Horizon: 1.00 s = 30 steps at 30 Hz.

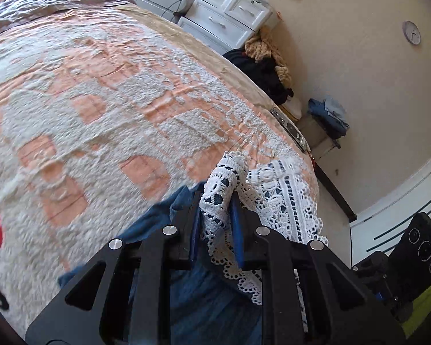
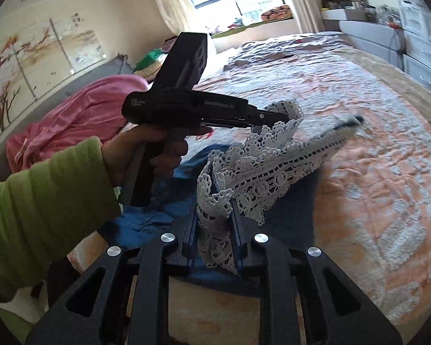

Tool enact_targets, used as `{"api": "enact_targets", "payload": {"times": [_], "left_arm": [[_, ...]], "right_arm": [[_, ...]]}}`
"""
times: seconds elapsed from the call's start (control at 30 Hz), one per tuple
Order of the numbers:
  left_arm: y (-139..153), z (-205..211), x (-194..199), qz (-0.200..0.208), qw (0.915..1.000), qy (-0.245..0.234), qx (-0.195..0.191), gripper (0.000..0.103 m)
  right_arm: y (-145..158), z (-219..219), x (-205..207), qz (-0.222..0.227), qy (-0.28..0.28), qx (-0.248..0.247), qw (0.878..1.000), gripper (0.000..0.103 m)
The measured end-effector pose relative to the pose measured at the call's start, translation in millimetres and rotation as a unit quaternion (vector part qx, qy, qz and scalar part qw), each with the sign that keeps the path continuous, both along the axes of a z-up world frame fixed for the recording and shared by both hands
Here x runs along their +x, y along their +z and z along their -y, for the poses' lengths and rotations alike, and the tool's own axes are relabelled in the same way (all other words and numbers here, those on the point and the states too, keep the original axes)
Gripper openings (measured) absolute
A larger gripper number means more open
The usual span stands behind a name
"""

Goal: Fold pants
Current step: 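Lift both lace hems and fold them toward the waistband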

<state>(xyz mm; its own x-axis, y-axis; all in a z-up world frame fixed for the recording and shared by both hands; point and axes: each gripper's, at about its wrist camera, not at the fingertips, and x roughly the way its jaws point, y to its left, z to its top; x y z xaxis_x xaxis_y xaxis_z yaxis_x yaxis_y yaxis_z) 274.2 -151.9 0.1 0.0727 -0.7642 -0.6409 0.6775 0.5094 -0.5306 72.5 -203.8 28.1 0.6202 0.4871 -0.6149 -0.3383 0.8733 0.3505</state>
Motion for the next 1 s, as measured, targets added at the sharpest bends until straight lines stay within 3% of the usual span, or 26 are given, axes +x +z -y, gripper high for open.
{"api": "enact_targets", "payload": {"times": [0.1,0.13,0.2,0.27,0.33,0.37,0.4,0.47,0.53,0.67,0.7,0.77,0.87,0.93,1.0], "left_arm": [[-7.7,-32.9,-7.7,-0.021,0.9991,0.036,0.008,0.018],[-10.8,-42.7,-10.1,-0.034,0.9985,0.042,0.006,0.024],[-13.4,-61.4,-15.9,-0.046,0.9972,0.060,-0.001,0.057],[-13.8,-74.6,-18.3,-0.055,0.9961,0.067,-0.014,0.061],[-12.2,-86.3,-19.6,-0.060,0.9941,0.086,-0.028,0.072],[-11.5,-92.0,-18.9,-0.068,0.9923,0.096,-0.038,0.076],[-10.9,-98.5,-18.1,-0.078,0.9896,0.107,-0.054,0.078],[-8.6,-109.3,-19.6,-0.093,0.9852,0.117,-0.084,0.080],[-5.8,-114.7,-24.0,-0.091,0.9848,0.122,-0.085,0.082],[-14.9,-111.0,-28.7,-0.102,0.9850,0.128,-0.053,0.082],[-18.4,-109.4,-29.0,-0.109,0.9842,0.130,-0.050,0.082],[-25.4,-107.7,-27.1,-0.128,0.9806,0.138,-0.057,0.082],[-29.7,-101.4,-23.0,-0.152,0.9744,0.147,-0.076,0.082],[-27.4,-94.4,-21.0,-0.150,0.9748,0.147,-0.076,0.075],[-25.3,-87.8,-18.3,-0.148,0.9757,0.147,-0.066,0.040]], "right_arm": [[-11.5,-41.7,-2.0,-0.007,0.046,-0.039,0.998,0.019],[-18.1,-54.1,-1.3,-0.012,0.058,-0.056,0.997,0.019],[-32.6,-76.4,-1.0,-0.021,0.078,-0.095,0.992,0.019],[-45.0,-93.4,-3.2,-0.019,0.090,-0.137,0.986,0.020],[-50.6,-103.3,-5.8,-0.015,0.095,-0.157,0.983,0.026],[-49.3,-104.3,-7.5,-0.013,0.099,-0.154,0.983,0.034],[-46.6,-103.1,-9.1,-0.017,0.106,-0.142,0.984,0.044],[-34.3,-91.3,-15.6,-0.015,0.116,-0.100,0.988,0.045],[-20.6,-71.5,-22.1,-0.008,0.106,-0.074,0.992,0.045],[-2.5,-2.4,-16.2,-0.008,-0.001,-0.011,1.000,0.052],[-2.2,13.4,-12.7,-0.014,-0.034,-0.005,0.999,0.058],[-10.3,45.2,7.2,-0.053,-0.087,0.022,0.995,0.065],[-29.7,73.7,39.0,-0.114,-0.104,0.086,0.984,0.067],[-37.0,79.0,53.4,-0.129,-0.098,0.116,0.980,0.062],[-38.7,68.2,67.4,-0.133,-0.067,0.117,0.982,0.007]]}}
